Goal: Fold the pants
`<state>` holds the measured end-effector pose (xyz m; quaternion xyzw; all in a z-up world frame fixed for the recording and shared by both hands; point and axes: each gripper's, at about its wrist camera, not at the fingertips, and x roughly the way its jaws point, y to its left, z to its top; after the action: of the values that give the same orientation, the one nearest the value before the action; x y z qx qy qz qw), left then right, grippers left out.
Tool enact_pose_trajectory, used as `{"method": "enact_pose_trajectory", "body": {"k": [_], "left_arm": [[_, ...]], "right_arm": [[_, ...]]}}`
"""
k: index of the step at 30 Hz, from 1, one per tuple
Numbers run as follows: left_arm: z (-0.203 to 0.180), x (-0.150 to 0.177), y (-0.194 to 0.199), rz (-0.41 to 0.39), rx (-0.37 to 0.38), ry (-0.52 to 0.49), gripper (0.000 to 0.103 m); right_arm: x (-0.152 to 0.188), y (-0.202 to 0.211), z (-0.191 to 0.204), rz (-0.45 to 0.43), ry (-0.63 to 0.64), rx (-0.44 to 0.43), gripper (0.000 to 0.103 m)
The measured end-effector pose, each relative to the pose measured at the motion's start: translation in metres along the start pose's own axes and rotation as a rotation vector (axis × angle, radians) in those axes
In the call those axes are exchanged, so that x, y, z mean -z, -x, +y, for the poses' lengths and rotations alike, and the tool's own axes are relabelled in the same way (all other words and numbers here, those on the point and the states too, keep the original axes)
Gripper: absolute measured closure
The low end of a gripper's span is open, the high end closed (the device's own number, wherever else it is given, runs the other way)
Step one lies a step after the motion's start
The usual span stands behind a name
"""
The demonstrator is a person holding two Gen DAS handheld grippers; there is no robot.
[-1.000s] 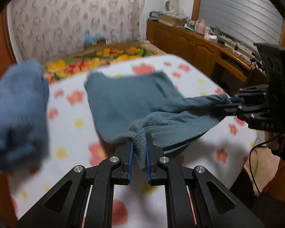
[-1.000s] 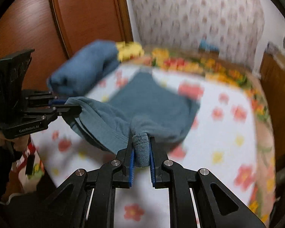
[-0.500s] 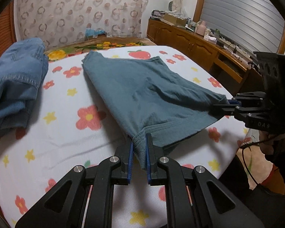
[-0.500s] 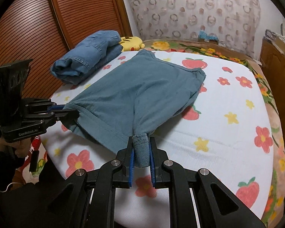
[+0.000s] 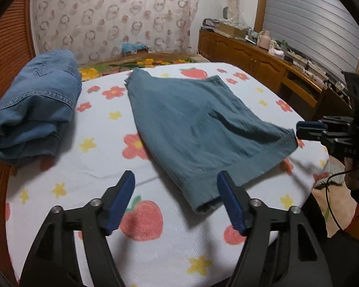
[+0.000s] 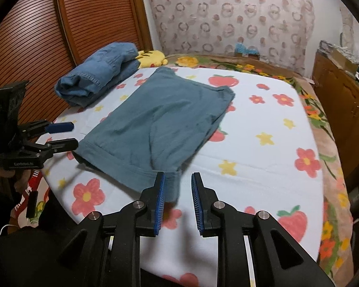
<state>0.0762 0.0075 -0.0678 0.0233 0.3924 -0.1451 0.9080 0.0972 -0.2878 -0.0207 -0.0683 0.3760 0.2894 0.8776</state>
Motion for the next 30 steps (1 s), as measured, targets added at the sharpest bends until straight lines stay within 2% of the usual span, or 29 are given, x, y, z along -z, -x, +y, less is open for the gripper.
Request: {"method": "enact_pose_trajectory", "body": {"k": [5,8,12,16,18,24,29,30], "left_arm": [[0.002,-0.006,-0.009,-0.011,-0.025,0.012,0.029],[-0.001,-0.008,-0.02,0.008,-0.027,0.005,0.029],[-0.001,-0.004,-0.032,0.042,-0.045,0.002,0.029],[0.002,0.003,-0.04,0.072,-0.05,0.004,0.029],[0.002,0.006,-0.041,0.075,-0.046,0.001,0.029],[0.005,0.01,-0.041,0.067,-0.029,0.016,0.029],[0.006,0.012,-0.041,0.055,-0.014,0.03,0.029],[0.007,0.012,-0.041,0.053,-0.011,0.033,0.029]], "right_arm": [[-0.003,-0.001,0.002,-0.035,-0.004,-0.018,0.081],[-0.008,-0.009,0.003,-0.042,-0.009,-0.028,0.081],[-0.008,-0.027,0.006,-0.006,-0.004,-0.044,0.081],[0.0,-0.048,0.005,0.065,0.017,0.039,0.081],[0.0,-0.05,0.0,0.068,-0.008,0.02,0.081],[-0.007,-0.045,0.001,0.03,-0.002,0.018,0.081],[-0.021,-0.037,-0.012,-0.035,-0.021,0.003,0.075],[-0.024,-0.039,-0.015,-0.04,-0.026,0.01,0.07]]}}
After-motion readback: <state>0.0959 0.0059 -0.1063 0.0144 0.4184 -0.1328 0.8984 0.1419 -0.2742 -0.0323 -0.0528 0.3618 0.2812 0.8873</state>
